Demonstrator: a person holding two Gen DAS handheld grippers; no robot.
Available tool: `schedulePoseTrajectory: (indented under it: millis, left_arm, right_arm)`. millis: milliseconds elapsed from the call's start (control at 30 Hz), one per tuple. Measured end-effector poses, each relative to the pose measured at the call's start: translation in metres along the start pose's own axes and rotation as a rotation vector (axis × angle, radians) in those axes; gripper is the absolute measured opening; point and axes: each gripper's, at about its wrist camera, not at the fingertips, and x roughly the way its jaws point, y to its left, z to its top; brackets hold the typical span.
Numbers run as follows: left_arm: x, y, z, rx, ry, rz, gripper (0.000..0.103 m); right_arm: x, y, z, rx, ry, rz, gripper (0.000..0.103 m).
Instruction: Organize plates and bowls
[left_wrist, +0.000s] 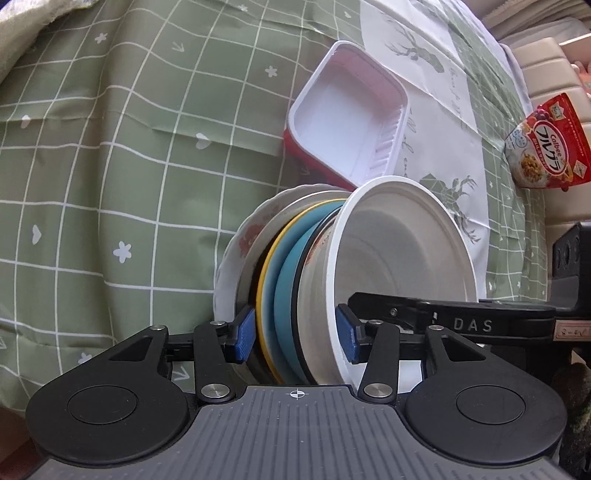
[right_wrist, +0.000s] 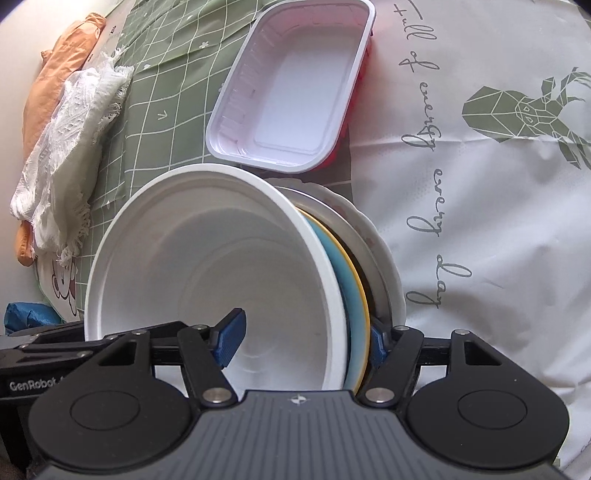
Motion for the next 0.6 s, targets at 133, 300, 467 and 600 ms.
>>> schedulePoseTrajectory:
  millis: [133,300,467,600]
  left_arm:
    - [-0.006,0.000,0.001,-0.005,-0.013,-0.006,0.049]
    - [-0.011,0.004,0.005,-0.011,-0.041,-0.036,0.042]
    - [-0.012,0.000,0.010,-0.002,-0.045,-0.027,0.037]
    - [-0.009,-0.001,0.004,0.006,-0.036,0.002,0.033]
  right_arm:
    - [-0.005,0.005,0.000,-0.048,-0.040,-0.026,0.067]
    - [-0.017,0.016,-0.008,-0.092,-0.077,-0.070,0.067]
    - [-0.024,0.018,-0.011,-0.102,-0.082,-0.083,0.067]
    - [-0.029,0.021,-0.017,-0.115,-0.102,-0.091,0.067]
